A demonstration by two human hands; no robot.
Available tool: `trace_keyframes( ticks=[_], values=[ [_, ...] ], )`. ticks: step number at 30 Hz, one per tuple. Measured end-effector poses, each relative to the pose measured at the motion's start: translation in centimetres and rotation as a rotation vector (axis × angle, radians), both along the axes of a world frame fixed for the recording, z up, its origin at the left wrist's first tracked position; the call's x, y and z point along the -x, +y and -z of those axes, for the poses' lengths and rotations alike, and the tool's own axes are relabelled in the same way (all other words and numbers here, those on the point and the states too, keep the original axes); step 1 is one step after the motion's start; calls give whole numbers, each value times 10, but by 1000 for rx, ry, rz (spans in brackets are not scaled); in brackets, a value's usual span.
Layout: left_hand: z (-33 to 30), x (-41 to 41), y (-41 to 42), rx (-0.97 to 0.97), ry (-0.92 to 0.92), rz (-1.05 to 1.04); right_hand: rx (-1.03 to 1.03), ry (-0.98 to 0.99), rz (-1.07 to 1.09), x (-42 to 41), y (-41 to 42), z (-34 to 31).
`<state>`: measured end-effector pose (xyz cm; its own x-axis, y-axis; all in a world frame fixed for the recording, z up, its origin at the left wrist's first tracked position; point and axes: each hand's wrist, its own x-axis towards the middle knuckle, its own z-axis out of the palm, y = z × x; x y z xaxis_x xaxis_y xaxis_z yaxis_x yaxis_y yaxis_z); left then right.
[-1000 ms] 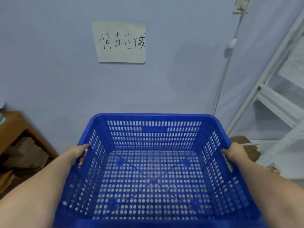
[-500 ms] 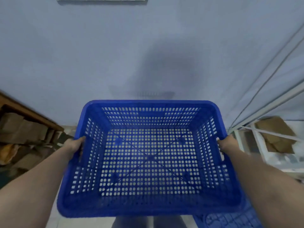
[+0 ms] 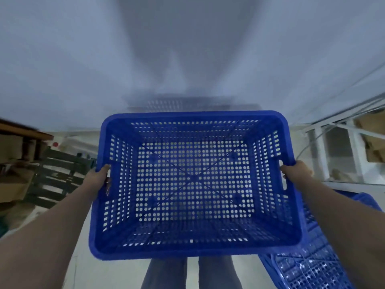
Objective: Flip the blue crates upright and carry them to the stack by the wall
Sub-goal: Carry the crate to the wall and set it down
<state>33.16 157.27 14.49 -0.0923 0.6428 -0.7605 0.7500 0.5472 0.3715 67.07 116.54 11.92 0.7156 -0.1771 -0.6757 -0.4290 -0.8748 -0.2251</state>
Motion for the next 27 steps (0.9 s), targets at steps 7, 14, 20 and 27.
trace_keyframes(
  ticks=[7,14,20,27],
  values=[
    [87,-11,24,82,-19,35,-10,12,64,-8,19,75],
    [154,-32,22,73,40,62,-66,11,114,-18,31,141],
    [207,-47,30,49,37,72,-105,35,180,-32,32,186],
    [264,-64,34,59,15,72,-129,55,212,-53,36,228]
  ],
)
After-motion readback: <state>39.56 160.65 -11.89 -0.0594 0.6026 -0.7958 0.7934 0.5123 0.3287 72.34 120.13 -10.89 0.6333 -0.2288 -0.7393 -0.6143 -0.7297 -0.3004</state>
